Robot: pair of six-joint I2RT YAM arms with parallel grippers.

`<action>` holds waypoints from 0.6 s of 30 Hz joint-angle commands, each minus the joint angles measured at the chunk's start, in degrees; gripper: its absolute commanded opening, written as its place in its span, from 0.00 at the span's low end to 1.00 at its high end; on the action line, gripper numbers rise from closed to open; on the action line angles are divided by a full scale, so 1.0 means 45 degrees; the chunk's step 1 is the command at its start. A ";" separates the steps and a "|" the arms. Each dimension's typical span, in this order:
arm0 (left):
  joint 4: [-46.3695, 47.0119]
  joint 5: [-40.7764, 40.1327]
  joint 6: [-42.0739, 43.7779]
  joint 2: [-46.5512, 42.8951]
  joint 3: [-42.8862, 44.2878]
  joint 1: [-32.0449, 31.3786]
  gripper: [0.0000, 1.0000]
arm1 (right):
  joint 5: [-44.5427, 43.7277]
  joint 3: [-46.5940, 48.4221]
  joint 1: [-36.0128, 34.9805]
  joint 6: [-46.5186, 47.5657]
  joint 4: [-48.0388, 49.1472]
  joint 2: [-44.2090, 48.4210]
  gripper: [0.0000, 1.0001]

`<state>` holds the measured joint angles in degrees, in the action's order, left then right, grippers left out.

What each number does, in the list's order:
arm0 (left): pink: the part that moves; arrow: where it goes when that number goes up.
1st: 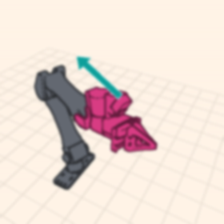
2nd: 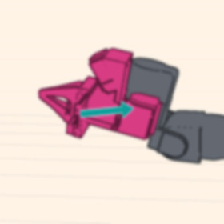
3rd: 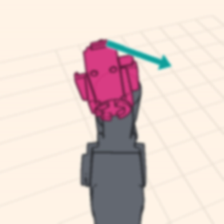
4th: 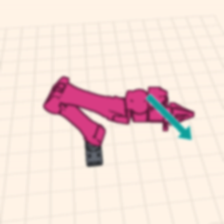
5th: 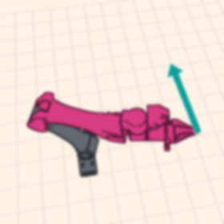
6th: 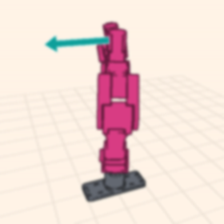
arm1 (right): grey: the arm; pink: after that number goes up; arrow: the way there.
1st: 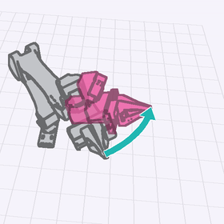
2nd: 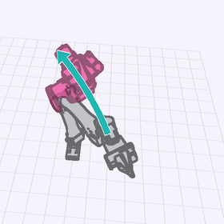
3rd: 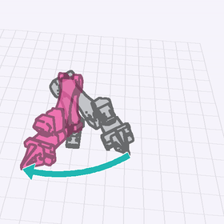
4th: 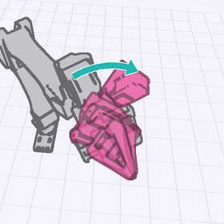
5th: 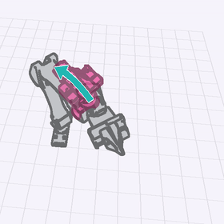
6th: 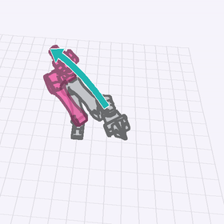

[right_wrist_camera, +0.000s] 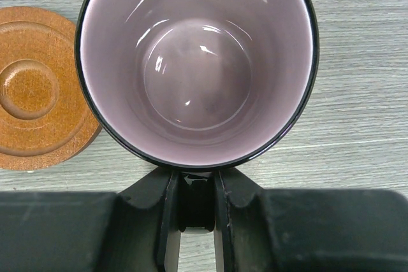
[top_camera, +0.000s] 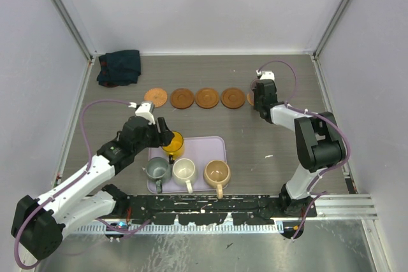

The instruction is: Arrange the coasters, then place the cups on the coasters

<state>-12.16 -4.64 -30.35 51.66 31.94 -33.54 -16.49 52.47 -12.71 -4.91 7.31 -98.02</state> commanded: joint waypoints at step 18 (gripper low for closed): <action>0.0672 0.0052 0.0240 -0.0213 0.0236 -0.0041 0.63 | -0.0310 0.0789 0.0037 -0.0696 0.0976 0.0047 0.24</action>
<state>-12.19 -4.62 -30.35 51.66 31.92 -33.54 -16.51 52.95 -12.67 -6.66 7.31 -98.65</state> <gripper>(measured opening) 0.624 0.257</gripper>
